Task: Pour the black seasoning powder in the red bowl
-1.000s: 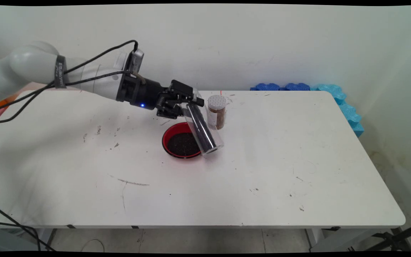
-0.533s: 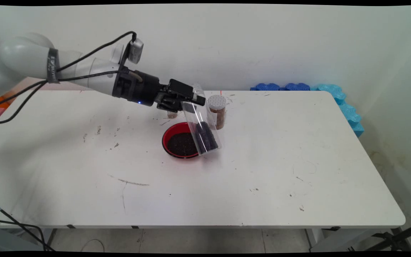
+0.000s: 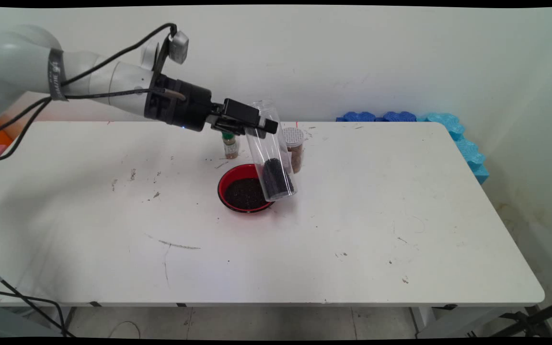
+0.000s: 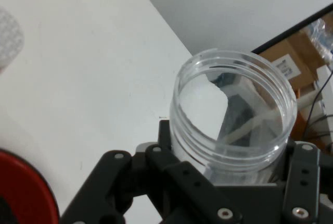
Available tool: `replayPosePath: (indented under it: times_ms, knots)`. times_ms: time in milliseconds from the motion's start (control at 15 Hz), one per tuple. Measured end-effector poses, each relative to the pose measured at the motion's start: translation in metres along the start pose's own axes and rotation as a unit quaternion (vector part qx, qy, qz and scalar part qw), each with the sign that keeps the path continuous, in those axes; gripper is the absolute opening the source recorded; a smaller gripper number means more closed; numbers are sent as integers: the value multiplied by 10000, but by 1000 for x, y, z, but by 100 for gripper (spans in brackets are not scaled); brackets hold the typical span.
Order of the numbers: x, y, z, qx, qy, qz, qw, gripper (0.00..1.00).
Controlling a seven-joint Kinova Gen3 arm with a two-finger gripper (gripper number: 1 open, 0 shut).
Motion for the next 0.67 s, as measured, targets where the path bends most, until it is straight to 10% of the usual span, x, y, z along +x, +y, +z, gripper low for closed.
replayPosePath:
  times_ms: [267,667]
  knots:
    - [6,15,-2,4,89,861,9962,0]
    - [7,40,-1,-46,151,2237,9745,0]
